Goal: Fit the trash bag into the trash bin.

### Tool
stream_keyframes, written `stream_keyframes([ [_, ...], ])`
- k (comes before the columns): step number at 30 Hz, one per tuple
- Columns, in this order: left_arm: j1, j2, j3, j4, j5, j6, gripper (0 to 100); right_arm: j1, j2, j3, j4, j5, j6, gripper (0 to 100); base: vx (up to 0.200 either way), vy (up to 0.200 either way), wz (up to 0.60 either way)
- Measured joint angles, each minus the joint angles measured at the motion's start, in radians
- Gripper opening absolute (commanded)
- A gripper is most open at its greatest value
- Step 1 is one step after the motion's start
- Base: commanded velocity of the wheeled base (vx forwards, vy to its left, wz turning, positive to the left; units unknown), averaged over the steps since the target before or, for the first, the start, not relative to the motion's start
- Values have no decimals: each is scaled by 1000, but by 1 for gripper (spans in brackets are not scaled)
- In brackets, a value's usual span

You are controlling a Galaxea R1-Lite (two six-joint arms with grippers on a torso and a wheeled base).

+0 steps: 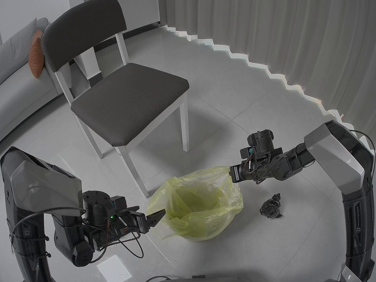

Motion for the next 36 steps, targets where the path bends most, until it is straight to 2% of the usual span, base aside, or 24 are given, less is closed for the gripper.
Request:
stream_keyframes([
  [11,1,26,-23,0,1,0,100,-13,70,-20,17,-12,-22,0,0,0,0],
  [16,14,45,-42,0,1,0,100,-3,96,-20,16,-35,-23,0,0,0,0],
  [26,26,99,-111,0,1,2,100,32,97,13,12,-39,-18,0,0,0,0],
  [27,31,105,-122,0,1,3,100,34,93,15,13,-39,-18,100,0,0,0],
  [36,74,167,-216,0,-4,51,100,31,57,54,13,-46,-20,100,0,0,0],
])
